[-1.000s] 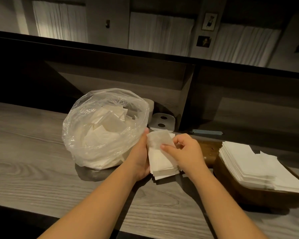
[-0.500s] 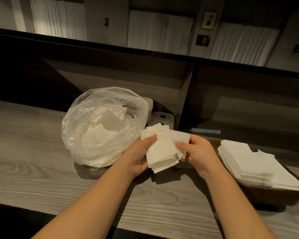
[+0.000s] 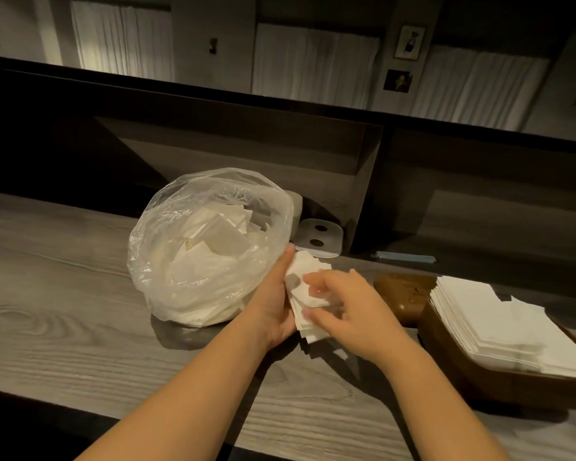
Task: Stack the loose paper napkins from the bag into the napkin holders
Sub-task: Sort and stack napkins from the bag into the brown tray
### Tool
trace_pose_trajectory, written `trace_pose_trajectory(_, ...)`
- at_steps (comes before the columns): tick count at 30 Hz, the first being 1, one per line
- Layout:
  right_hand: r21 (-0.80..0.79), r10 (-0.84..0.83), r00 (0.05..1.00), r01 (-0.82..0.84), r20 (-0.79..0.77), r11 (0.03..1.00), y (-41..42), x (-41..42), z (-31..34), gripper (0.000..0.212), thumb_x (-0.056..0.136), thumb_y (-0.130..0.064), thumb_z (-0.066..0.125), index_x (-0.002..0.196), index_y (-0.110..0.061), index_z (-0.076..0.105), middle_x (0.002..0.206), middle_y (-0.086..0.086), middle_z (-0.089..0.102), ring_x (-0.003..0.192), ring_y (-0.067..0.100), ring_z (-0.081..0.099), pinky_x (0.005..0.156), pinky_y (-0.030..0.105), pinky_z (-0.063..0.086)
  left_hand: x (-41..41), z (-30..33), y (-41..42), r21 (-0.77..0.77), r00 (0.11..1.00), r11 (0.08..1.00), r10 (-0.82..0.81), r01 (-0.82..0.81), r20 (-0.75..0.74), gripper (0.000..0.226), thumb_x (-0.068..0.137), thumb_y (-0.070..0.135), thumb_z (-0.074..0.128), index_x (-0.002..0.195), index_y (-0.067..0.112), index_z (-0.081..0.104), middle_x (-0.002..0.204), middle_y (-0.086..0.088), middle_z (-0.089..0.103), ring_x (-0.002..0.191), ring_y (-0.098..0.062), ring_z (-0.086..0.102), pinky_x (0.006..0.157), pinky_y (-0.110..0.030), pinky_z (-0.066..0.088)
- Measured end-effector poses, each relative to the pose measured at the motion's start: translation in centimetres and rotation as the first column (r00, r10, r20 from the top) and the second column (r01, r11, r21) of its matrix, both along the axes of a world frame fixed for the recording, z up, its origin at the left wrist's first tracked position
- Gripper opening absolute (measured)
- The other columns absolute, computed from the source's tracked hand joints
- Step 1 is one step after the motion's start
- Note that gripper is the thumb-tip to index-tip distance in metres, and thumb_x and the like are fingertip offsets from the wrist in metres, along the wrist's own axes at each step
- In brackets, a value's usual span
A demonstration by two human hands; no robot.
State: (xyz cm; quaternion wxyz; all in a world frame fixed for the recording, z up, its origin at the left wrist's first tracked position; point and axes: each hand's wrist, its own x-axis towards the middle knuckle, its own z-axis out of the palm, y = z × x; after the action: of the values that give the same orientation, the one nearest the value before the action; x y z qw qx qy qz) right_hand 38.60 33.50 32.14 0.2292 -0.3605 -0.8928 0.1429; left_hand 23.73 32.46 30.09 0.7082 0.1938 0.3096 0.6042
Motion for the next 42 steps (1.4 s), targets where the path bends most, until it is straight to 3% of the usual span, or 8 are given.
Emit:
trace_pose_trajectory(5, -0.339, -0.326, 0.749, 0.144, -0.577, 0.93, 0.4, 0.5, 0.4, 0.022, 0.098, -0.034, 0.053, 0.12, -0.034, 0.051, 0.112, -0.027, 0.05, 0.111, -0.001, 0.05, 0.084, 0.018, 0.043, 0.5, 0.1, -0.2, -0.001, 0.977, 0.998, 0.063, -0.064, -0.203, 0.025, 0.095, 0.012, 0.06, 0.119, 0.005, 0.062, 0.109, -0.019, 0.072, 0.104, -0.036, 0.069, 0.086, -0.046, 0.056)
trace_pose_trajectory(7, -0.574, -0.507, 0.675, 0.149, -0.536, 0.805, 0.7, 0.1, 0.4, 0.027, 0.1, -0.04, 0.049, 0.124, -0.028, 0.048, 0.107, -0.016, 0.053, 0.103, 0.008, 0.054, 0.081, 0.025, 0.045, 0.8, 0.3, -0.5, 0.039, 0.979, 0.997, 0.076, -0.069, -0.19, 0.029, 0.093, 0.014, 0.063, 0.121, 0.006, 0.063, 0.112, -0.019, 0.072, 0.107, -0.036, 0.068, 0.087, -0.045, 0.056)
trace_pose_trajectory(10, -0.772, -0.477, 0.759, -0.054, -0.444, 0.634, 0.3, -0.7, -0.4, 0.043, 0.094, -0.046, 0.057, 0.129, -0.024, 0.047, 0.116, -0.001, 0.064, 0.103, 0.02, 0.064, 0.091, 0.041, 0.054, 1.2, 0.4, -0.6, 0.112, 0.976, 0.988, 0.122, -0.102, -0.182, 0.034, 0.089, 0.017, 0.067, 0.122, 0.01, 0.063, 0.11, -0.017, 0.073, 0.101, -0.033, 0.07, 0.079, -0.041, 0.059)
trace_pose_trajectory(17, -0.777, -0.568, 0.61, -0.131, -0.553, 0.616, 0.9, 0.7, -0.4, 0.04, 0.084, -0.01, 0.073, 0.12, -0.015, 0.057, 0.109, 0.005, 0.071, 0.093, 0.022, 0.072, 0.076, 0.039, 0.06, 1.0, 0.1, -0.1, 0.214, 0.951, 0.952, 0.257, -0.218, -0.175, 0.027, 0.091, 0.01, 0.065, 0.116, 0.017, 0.061, 0.104, -0.009, 0.075, 0.098, -0.029, 0.07, 0.083, -0.045, 0.059)
trace_pose_trajectory(21, -0.649, -0.547, 0.515, -0.022, -0.66, 0.761, 1.6, 1.8, -0.3, 0.033, 0.087, -0.009, 0.069, 0.114, -0.024, 0.058, 0.113, -0.001, 0.064, 0.102, 0.019, 0.066, 0.076, 0.037, 0.061, 0.0, -0.2, 0.0, 0.358, 0.773, 0.923, 0.329, -0.142, -0.542, 0.039, 0.088, 0.013, 0.07, 0.117, 0.034, 0.054, 0.118, 0.005, 0.062, 0.104, -0.014, 0.062, 0.073, -0.026, 0.059)
trace_pose_trajectory(28, -0.544, -0.329, 0.791, -0.006, -0.516, 0.839, 1.8, 2.3, -1.8, 0.068, 0.081, -0.01, 0.076, 0.132, -0.034, 0.039, 0.119, -0.009, 0.049, 0.103, 0.013, 0.057, 0.064, 0.018, 0.055, -0.1, -1.1, -0.5, 0.477, 0.545, 0.855, 0.307, 0.203, -0.781, 0.083, 0.087, 0.022, 0.074, 0.142, 0.052, 0.021, 0.135, 0.008, 0.04, 0.115, -0.01, 0.054, 0.084, -0.016, 0.053)
trace_pose_trajectory(33, -0.525, -0.28, 0.794, -0.057, -0.54, 0.849, 2.4, 2.7, -2.2, 0.099, 0.071, -0.011, 0.085, 0.143, -0.045, 0.025, 0.133, -0.011, 0.044, 0.113, 0.012, 0.054, 0.077, 0.021, 0.055, -0.2, -1.2, -0.5, 0.499, 0.52, 0.821, 0.308, 0.279, -0.797, 0.107, 0.077, 0.018, 0.082, 0.142, 0.063, 0.01, 0.14, 0.011, 0.039, 0.123, -0.004, 0.051, 0.098, -0.019, 0.047)
trace_pose_trajectory(42, -0.562, -0.323, 0.831, 0.016, -0.452, 0.827, 2.7, 2.8, -2.5, 0.101, 0.074, -0.008, 0.083, 0.15, -0.036, 0.023, 0.137, -0.004, 0.042, 0.108, 0.01, 0.052, 0.069, 0.016, 0.051, -0.4, -1.4, -0.6, 0.408, 0.293, 0.845, 0.315, 0.347, -0.903, 0.114, 0.075, 0.015, 0.082, 0.138, 0.066, 0.002, 0.14, 0.008, 0.032, 0.119, -0.01, 0.049, 0.1, -0.027, 0.046)
